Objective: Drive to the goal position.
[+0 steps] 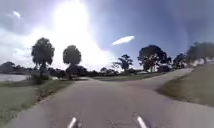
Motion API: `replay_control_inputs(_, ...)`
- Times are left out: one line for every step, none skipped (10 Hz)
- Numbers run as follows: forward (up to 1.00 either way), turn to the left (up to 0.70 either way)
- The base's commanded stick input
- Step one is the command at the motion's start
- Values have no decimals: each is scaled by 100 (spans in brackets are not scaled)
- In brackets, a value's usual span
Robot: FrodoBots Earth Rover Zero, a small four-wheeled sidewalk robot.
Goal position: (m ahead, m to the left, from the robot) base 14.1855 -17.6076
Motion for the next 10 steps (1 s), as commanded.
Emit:
replay_control_inputs(70, 0)
replay_control_inputs(70, 0)
replay_control_inputs(70, 0)
replay_control_inputs(70, 0)
replay_control_inputs(70, 0)
replay_control_inputs(70, 0)
replay_control_inputs(70, 0)
replay_control_inputs(70, 0)
replay_control_inputs(70, 0)
replay_control_inputs(70, 0)
